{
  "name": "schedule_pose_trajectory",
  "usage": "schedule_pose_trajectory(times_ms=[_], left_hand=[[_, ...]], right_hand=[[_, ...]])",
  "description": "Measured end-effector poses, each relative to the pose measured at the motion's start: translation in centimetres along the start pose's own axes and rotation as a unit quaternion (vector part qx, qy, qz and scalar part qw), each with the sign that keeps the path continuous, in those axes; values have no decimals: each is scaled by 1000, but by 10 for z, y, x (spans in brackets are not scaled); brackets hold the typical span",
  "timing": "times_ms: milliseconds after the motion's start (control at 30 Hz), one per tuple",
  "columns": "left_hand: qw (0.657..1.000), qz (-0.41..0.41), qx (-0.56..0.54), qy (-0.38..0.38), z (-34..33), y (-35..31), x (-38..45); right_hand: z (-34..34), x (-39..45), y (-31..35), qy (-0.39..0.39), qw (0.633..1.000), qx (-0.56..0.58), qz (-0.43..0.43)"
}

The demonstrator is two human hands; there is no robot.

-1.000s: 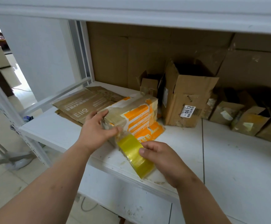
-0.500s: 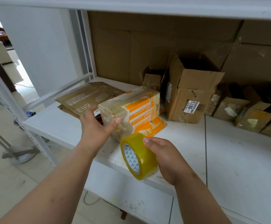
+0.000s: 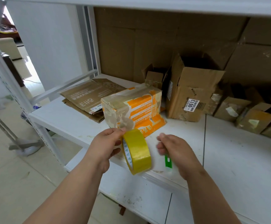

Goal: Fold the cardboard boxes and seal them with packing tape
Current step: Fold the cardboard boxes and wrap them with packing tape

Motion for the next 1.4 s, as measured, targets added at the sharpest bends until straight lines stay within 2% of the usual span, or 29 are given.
schedule_pose_trajectory(times_ms=[67,200,267,433,567,700,800,933,1233,1400], left_hand=[[1000,-6,-9,-12,-2,0,-2],[999,-11,-22,-34,-5,3,-3],[999,-12,-28,-45,-5,3,-4],[998,-17,-29,-61,-8,2,-5],[996,-10,-57,-62,-12,5,-7],[995,-2,-81,-64,-12,7,-7],[995,-3,-80,-61,-14,8,-6],[995,-7,-81,-55,-16,6,-5],[997,-24,-50,-55,-16,3,-4],[997,-26,-39,-56,-15,2,-1]], right_hand=[[18,10,-13,-88,982,-165,2],[20,15,-29,-69,901,-428,-19],[16,17,-26,-64,879,-472,-11],[17,20,-19,-56,884,-464,4],[15,16,0,-64,957,-271,77],[5,17,34,13,975,-172,137],[-8,19,56,74,967,-170,172],[-30,22,80,123,947,-224,194],[-66,37,104,149,851,-458,208],[-75,41,107,149,839,-475,219]])
Point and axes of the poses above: each hand's wrist, its own x-axis towards the middle knuckle, its own z-axis out of the back of the hand, y = z × x, the point moved 3 cm from there along x, towards the middle knuckle, and after that the axes turned 10 degrees about x, right-handed, at the moved point
